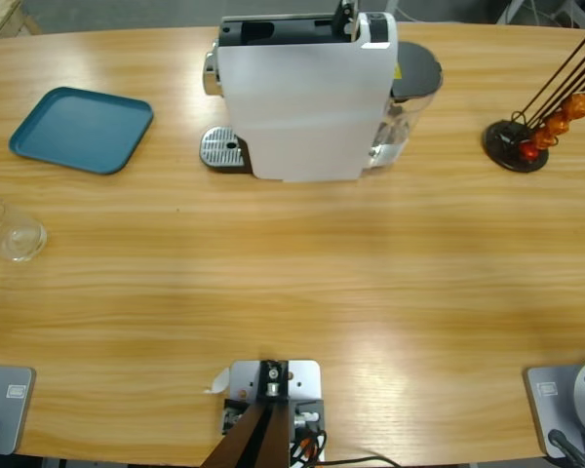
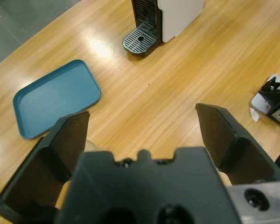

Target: Pour coffee

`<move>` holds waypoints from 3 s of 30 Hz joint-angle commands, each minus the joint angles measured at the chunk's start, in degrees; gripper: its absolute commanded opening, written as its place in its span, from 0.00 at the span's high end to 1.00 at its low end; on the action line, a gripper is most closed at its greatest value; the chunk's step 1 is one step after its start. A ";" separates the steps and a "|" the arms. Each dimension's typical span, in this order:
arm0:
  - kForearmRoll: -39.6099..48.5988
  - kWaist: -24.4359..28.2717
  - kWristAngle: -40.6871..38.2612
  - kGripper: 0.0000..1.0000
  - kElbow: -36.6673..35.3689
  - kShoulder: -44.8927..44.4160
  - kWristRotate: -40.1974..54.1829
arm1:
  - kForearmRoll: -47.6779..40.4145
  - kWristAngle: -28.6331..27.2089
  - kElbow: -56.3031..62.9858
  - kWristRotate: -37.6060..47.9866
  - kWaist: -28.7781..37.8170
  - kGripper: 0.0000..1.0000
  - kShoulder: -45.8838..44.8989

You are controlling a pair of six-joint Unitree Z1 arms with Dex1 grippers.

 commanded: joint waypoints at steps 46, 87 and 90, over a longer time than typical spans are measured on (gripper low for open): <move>-0.23 -0.42 0.73 0.00 1.59 0.25 -0.45 | 2.84 -3.96 4.40 2.00 -0.49 0.45 4.06; -0.06 -0.42 0.73 0.00 1.10 2.54 -0.45 | 16.71 -31.97 14.44 26.03 17.21 0.13 -25.12; 0.03 -0.42 0.73 0.00 1.17 2.27 -0.45 | 19.01 -39.58 14.14 31.62 17.37 0.25 -26.55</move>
